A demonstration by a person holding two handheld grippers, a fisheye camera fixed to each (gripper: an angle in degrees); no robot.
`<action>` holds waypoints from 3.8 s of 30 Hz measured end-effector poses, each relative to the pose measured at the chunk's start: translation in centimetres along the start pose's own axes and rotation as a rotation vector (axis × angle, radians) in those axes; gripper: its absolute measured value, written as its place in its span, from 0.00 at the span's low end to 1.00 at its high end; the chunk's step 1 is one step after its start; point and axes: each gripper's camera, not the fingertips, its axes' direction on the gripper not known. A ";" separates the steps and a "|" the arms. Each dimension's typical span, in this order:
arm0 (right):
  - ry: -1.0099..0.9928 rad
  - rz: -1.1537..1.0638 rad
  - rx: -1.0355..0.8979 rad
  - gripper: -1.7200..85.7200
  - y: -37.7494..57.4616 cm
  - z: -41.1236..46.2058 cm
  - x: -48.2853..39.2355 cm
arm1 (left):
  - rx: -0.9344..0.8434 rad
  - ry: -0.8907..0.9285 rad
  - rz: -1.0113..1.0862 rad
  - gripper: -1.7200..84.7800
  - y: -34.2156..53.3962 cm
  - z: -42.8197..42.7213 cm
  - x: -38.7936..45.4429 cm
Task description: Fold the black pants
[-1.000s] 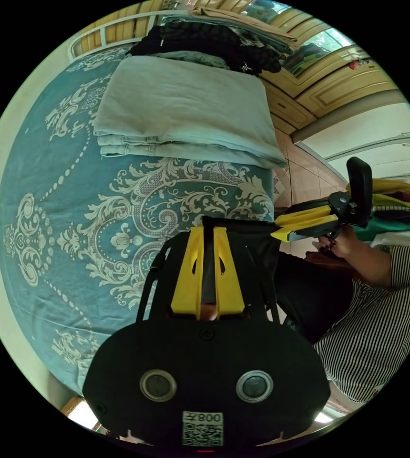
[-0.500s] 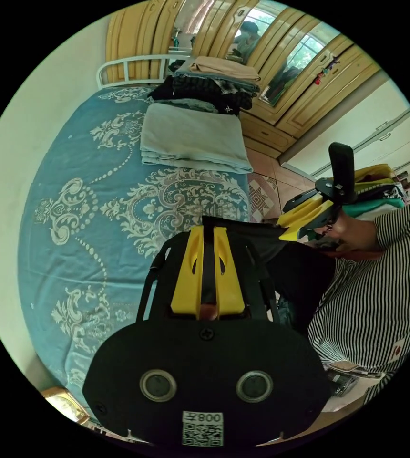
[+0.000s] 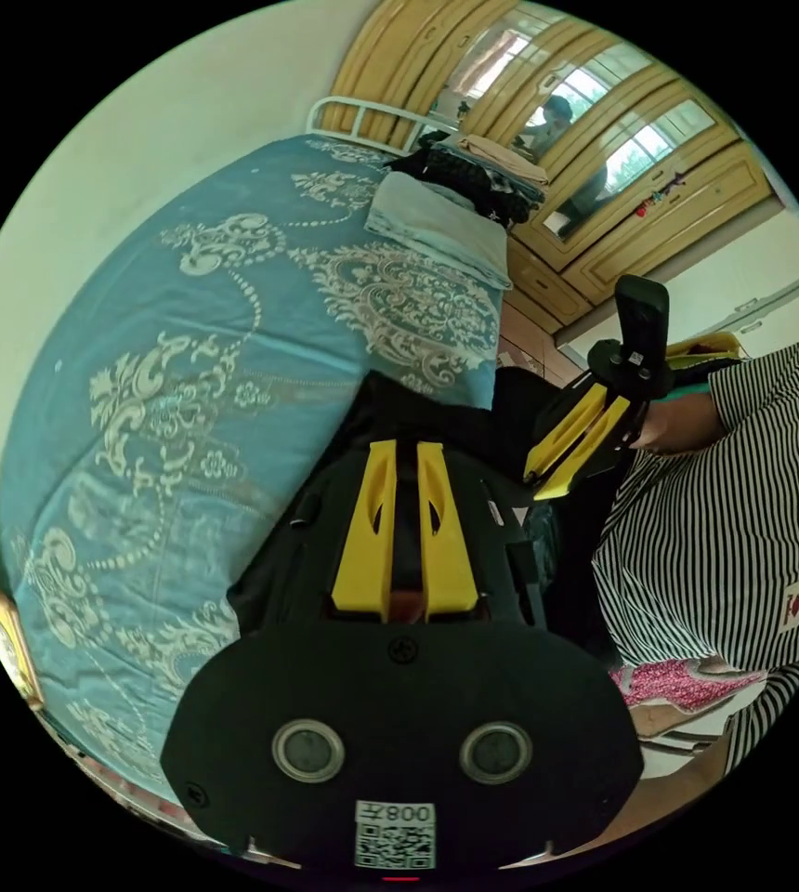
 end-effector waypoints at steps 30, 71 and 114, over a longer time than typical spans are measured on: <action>-0.043 0.079 -0.431 0.08 6.1 29.6 27.7 | 0.031 0.061 -0.367 0.06 20.5 -1.1 -10.3; 0.292 -0.147 -0.498 0.02 12.7 36.2 31.7 | 0.041 -0.144 -0.567 0.02 25.4 3.9 3.3; 0.328 0.188 -0.190 0.02 12.4 10.9 23.7 | 0.014 -0.204 -0.632 0.02 20.5 16.2 13.9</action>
